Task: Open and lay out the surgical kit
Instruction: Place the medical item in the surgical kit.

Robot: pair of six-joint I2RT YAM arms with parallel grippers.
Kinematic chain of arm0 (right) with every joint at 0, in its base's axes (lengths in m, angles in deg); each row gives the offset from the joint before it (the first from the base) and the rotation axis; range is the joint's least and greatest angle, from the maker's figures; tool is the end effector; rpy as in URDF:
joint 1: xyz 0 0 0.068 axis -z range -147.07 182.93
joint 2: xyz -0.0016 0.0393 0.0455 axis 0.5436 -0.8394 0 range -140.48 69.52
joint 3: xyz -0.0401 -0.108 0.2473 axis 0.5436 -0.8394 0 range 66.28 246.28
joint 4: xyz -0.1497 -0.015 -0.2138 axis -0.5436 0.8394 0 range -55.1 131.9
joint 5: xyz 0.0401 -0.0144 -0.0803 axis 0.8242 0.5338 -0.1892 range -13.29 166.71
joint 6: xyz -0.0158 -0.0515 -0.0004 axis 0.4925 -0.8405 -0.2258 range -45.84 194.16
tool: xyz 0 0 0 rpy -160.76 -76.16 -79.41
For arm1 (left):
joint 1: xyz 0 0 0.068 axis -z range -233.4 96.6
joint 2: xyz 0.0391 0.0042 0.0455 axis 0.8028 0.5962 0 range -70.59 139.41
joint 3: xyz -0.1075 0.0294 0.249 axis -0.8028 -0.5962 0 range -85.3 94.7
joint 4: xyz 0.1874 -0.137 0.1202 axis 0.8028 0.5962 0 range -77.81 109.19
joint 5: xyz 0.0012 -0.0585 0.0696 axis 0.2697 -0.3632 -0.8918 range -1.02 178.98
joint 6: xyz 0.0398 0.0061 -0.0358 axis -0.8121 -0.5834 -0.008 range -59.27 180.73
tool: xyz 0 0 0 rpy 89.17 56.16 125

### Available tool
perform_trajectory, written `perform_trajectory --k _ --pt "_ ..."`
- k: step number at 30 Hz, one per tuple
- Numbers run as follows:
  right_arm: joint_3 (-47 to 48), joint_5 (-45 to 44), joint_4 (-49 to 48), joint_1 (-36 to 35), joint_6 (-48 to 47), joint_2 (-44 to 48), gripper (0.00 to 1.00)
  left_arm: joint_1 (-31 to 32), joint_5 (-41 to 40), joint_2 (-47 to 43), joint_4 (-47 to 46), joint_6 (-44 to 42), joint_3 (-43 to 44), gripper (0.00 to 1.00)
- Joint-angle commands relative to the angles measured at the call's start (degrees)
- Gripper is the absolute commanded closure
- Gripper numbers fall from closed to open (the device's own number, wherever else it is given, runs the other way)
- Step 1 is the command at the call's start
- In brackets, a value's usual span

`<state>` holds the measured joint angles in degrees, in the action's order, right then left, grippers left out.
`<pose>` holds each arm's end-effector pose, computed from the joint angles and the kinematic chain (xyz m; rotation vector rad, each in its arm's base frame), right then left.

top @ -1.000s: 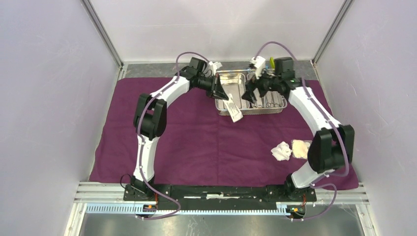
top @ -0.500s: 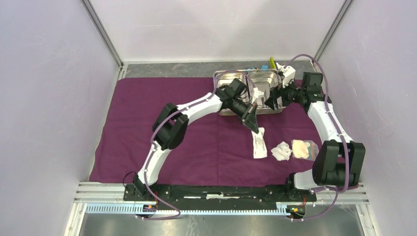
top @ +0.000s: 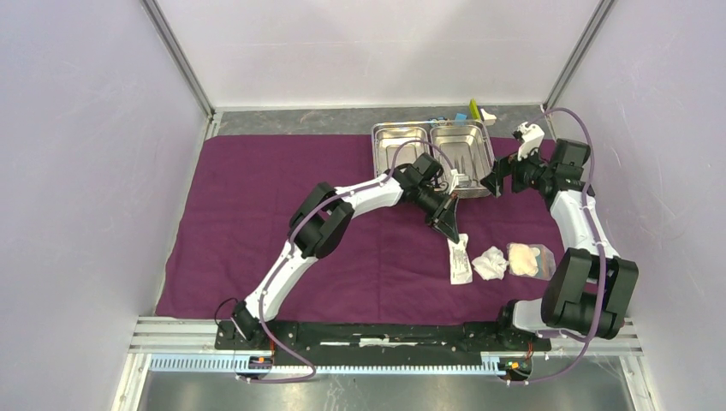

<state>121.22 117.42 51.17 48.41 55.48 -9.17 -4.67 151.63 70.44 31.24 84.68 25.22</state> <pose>0.2895 -0.0562 0.2638 -0.4179 2.0705 0.4535 0.3228 -0.4157 0.1380 -1.0573 -2.2652 1.7283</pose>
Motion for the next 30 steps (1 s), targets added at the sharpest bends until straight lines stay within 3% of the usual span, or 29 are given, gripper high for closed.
perform_trajectory --k 1,16,21,30 --pt "-0.97 2.68 -2.96 0.80 0.66 1.89 0.02 0.03 -1.82 2.56 5.62 -4.57 5.96 0.98" --pt "-1.68 4.22 -2.43 1.37 0.36 -0.02 0.02 0.03 -3.39 5.35 10.86 -8.32 6.67 0.97" --pt "-1.85 4.29 -2.30 1.37 0.13 0.08 0.02 0.04 -4.41 6.31 11.03 -8.35 7.12 0.87" --pt "-2.34 4.77 -2.03 1.35 -0.47 0.04 0.02 0.05 -5.82 7.06 11.83 -9.71 7.68 0.79"
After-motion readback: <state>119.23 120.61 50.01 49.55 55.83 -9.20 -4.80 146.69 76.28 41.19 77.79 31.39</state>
